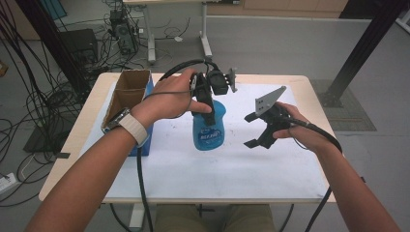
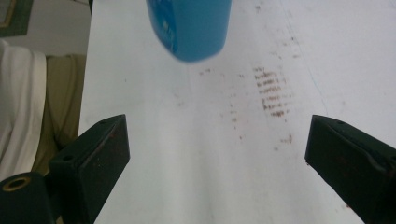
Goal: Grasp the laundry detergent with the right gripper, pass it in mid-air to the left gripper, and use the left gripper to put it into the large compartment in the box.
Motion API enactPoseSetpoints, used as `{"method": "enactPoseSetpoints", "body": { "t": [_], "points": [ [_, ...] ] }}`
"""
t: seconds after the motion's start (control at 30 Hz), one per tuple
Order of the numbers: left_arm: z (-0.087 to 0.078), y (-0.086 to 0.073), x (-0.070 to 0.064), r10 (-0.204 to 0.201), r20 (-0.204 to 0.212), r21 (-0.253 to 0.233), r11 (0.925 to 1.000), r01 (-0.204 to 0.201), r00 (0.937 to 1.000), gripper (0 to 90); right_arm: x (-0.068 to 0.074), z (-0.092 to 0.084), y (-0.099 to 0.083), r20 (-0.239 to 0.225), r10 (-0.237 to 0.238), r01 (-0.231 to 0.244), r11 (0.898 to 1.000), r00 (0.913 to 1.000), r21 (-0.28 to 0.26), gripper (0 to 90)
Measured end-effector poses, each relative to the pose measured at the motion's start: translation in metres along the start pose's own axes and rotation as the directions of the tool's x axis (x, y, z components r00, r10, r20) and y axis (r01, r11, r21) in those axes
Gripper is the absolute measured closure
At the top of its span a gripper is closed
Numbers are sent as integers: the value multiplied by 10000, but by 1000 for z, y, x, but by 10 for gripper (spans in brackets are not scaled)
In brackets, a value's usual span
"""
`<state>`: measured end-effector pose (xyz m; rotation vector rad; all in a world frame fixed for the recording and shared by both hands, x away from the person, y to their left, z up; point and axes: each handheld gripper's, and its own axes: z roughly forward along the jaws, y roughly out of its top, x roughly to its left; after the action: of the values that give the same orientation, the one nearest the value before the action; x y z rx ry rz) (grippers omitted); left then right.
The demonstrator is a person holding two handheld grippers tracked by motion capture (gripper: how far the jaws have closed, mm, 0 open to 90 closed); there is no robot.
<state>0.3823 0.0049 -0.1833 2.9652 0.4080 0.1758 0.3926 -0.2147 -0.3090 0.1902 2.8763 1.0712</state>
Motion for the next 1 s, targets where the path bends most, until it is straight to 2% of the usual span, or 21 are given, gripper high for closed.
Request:
{"method": "enactPoseSetpoints", "body": {
  "t": [0.13,0.3,0.4,0.53,0.73,0.83,0.93,0.97,1.0],
  "points": [
    [-11,-1,3,-571,-252,-5,9984,571,9980,374,-4,-7,-6,175,72,-83,9981,9998,615,71],
    [-28,0,7,-1296,-555,81,9915,1302,9900,373,-5,-16,-11,296,214,-239,9960,9993,865,71],
    [-37,1,10,-1700,-743,86,9852,1711,9826,373,-3,-20,-10,214,119,-136,9965,9997,825,73],
    [-49,3,12,-2114,-927,119,9769,2134,9730,373,-1,-24,-9,264,-57,26,9936,9996,1131,77],
    [-61,5,16,-2754,-955,137,9605,2780,9566,373,-4,-27,-11,325,-32,-4,9939,9995,1107,78],
    [-66,4,18,-3057,-1126,125,9510,3090,9454,373,-4,-28,-12,323,-4,-33,9931,9995,1172,80],
    [-73,2,22,-3557,-1286,25,9334,3590,9257,373,-6,-29,-12,309,-66,28,9925,9995,1222,81],
    [-75,1,22,-3749,-1334,-17,9258,3780,9174,373,-6,-29,-12,309,-82,42,9922,9995,1248,82],
    [-77,0,24,-3854,-1399,-52,9214,3886,9121,373,-7,-30,-12,335,-72,30,9922,9994,1248,81]
  ]
}}
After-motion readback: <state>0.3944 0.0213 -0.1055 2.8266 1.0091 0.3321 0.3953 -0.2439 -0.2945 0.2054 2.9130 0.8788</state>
